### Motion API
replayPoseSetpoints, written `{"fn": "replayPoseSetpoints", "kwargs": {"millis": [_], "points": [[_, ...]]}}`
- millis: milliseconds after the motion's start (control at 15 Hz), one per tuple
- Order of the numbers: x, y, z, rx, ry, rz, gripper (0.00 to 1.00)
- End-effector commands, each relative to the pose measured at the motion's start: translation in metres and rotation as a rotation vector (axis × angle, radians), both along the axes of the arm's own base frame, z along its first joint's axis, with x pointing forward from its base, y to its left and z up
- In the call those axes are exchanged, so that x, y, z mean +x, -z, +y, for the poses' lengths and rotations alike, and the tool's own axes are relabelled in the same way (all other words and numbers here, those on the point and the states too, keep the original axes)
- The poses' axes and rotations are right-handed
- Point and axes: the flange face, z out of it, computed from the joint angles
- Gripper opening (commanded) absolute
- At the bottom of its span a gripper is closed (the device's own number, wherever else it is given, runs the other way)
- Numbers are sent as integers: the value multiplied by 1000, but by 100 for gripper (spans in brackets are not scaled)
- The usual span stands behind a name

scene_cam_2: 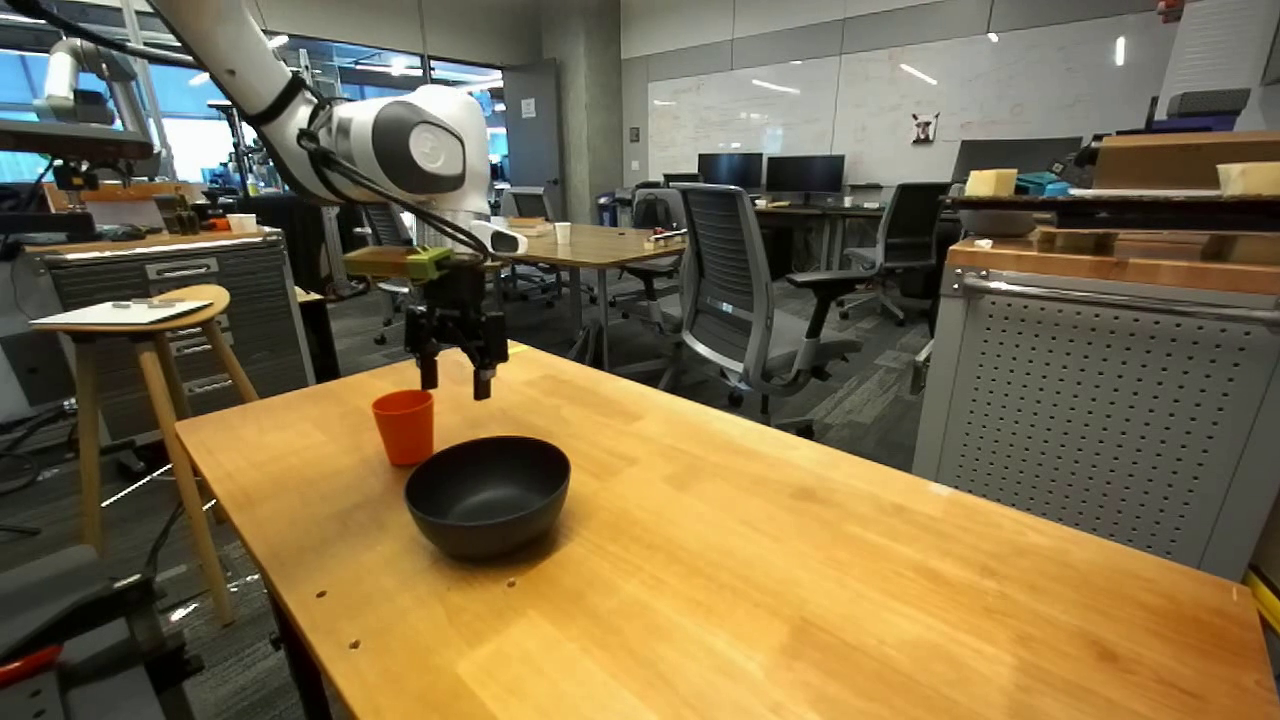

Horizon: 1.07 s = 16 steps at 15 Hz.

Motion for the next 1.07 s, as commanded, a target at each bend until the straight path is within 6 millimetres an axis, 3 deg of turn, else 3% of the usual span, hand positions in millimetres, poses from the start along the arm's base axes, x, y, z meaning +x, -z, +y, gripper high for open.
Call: {"fn": "replayPoseSetpoints", "kwargs": {"millis": [0, 267, 667, 1000], "points": [[28, 26, 13, 42, 53, 48, 100], [36, 32, 25, 82, 96, 84, 100], [34, 3, 46, 85, 101, 55, 100], [21, 2, 37, 79, 146, 82, 100]]}}
